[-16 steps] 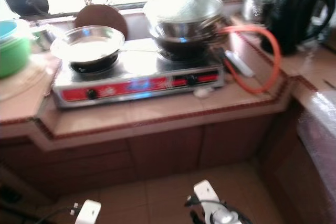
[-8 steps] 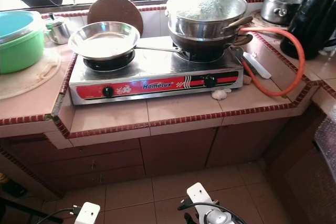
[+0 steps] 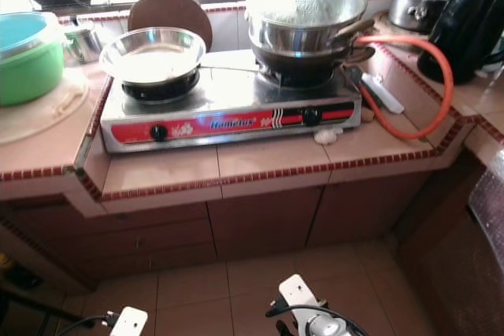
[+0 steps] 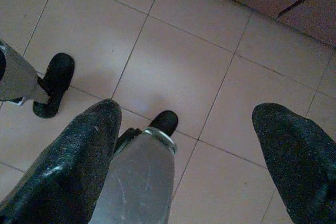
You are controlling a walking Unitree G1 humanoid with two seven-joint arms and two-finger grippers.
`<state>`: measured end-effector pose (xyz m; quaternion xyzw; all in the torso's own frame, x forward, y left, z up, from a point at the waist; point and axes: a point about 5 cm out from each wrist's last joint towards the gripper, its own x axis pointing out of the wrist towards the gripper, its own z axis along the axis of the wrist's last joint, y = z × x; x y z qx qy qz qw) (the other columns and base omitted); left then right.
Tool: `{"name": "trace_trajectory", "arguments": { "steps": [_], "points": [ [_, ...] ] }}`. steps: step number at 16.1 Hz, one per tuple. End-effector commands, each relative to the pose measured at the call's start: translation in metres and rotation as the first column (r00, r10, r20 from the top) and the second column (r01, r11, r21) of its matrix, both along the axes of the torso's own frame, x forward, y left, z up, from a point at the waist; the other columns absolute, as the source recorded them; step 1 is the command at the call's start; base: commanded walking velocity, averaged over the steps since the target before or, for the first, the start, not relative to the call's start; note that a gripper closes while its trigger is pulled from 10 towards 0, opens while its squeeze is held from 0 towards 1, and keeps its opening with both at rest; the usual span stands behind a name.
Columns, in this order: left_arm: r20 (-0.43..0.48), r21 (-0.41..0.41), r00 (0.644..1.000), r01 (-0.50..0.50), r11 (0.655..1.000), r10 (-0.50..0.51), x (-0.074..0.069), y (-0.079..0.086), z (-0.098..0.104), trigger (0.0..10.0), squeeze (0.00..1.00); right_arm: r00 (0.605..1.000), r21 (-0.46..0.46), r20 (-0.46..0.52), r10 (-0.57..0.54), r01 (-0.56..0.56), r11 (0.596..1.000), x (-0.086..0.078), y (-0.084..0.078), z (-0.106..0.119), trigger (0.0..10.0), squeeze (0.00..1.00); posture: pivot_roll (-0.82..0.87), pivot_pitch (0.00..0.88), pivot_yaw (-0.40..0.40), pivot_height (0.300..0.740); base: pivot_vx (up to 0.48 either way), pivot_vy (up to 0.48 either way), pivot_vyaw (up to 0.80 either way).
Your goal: Kitchen organization
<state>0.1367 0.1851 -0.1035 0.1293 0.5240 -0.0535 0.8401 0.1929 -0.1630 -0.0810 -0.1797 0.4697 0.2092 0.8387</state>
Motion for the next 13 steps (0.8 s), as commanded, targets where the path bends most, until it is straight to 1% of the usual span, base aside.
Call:
{"name": "trace_trajectory", "arguments": {
  "steps": [1,7,10,12,13],
  "points": [
    [-0.023,0.018,1.0,0.014,1.0,-0.013,-0.0066,0.0042,-0.0018,10.0,0.0,1.0,0.0,0.0,0.002,-0.002,1.0,-0.0005,-0.0009,-0.0001,10.0,0.0,-0.13,0.0,0.045,0.74,-0.262,0.0,0.0],
    [-0.032,0.027,0.999,0.031,0.999,-0.03,-0.0098,0.0047,-0.0028,10.0,0.0,1.0,-0.004,0.006,0.004,-0.004,1.0,0.0013,-0.0026,0.001,10.0,0.0,-0.13,0.0,0.048,0.74,-0.286,0.0,0.0],
    [-0.032,0.033,0.999,0.032,0.999,-0.031,-0.01,0.0054,-0.0028,10.0,0.0,1.0,0.001,0.009,0.001,-0.001,1.0,0.002,-0.0013,0.0013,10.0,0.0,-0.13,0.0,0.048,0.74,0.0,0.0,0.0],
    [-0.03,0.031,0.999,0.03,0.999,-0.029,-0.009,0.0053,-0.0025,10.0,0.0,1.0,0.003,0.01,-0.004,0.004,1.0,0.0022,-0.0011,0.0013,10.0,0.0,-0.13,0.0,0.051,0.74,-0.302,0.0,0.0],
    [-0.027,0.033,0.999,0.034,0.999,-0.034,-0.0079,0.0052,-0.0021,10.0,0.0,1.0,0.005,0.01,-0.01,0.01,1.0,0.002,-0.0012,0.0012,10.0,0.0,-0.13,0.0,0.052,0.74,0.0,0.0,0.0]
  ]
}}
